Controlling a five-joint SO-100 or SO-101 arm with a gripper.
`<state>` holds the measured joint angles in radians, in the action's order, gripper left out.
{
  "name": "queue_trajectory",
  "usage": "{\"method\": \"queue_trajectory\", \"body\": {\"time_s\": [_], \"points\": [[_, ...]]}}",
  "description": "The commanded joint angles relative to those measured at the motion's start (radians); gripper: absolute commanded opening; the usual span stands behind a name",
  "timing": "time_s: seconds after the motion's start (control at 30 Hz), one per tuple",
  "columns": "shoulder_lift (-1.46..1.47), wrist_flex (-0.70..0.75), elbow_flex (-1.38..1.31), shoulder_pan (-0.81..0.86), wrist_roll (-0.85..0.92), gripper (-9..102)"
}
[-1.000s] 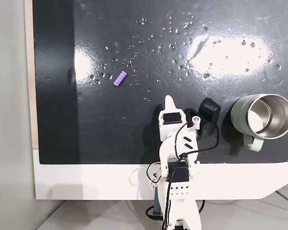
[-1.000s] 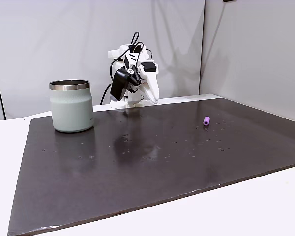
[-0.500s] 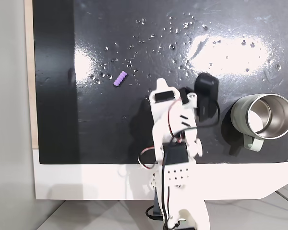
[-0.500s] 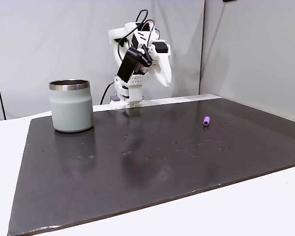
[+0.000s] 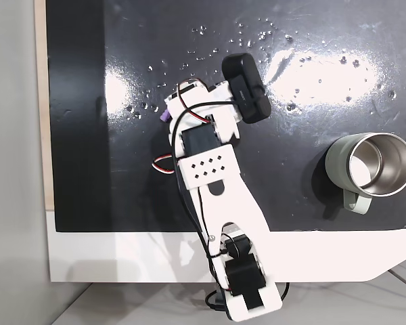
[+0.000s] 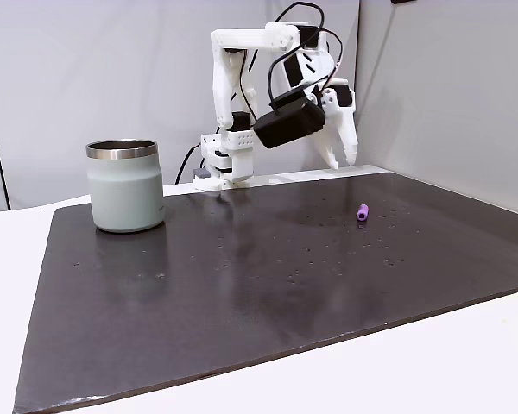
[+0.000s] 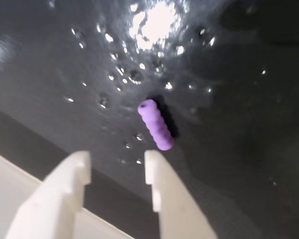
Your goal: Grasp a pengrip and put it in the cup.
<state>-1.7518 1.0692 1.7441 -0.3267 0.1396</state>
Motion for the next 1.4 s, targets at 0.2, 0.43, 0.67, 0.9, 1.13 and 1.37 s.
{"method": "queue_trajectory", "body": {"time_s": [0.2,0.43,0.67,0.9,1.13,1.37], "points": [[0.262,0.12,-0.29,-0.091,0.008,14],[0.425,0.163,-0.405,-0.12,0.003,13],[0.518,0.163,-0.454,-0.133,0.005,13],[0.577,0.163,-0.483,-0.137,0.008,11],[0.598,0.155,-0.488,-0.137,0.008,4],[0.603,0.155,-0.5,-0.133,0.008,0]]}}
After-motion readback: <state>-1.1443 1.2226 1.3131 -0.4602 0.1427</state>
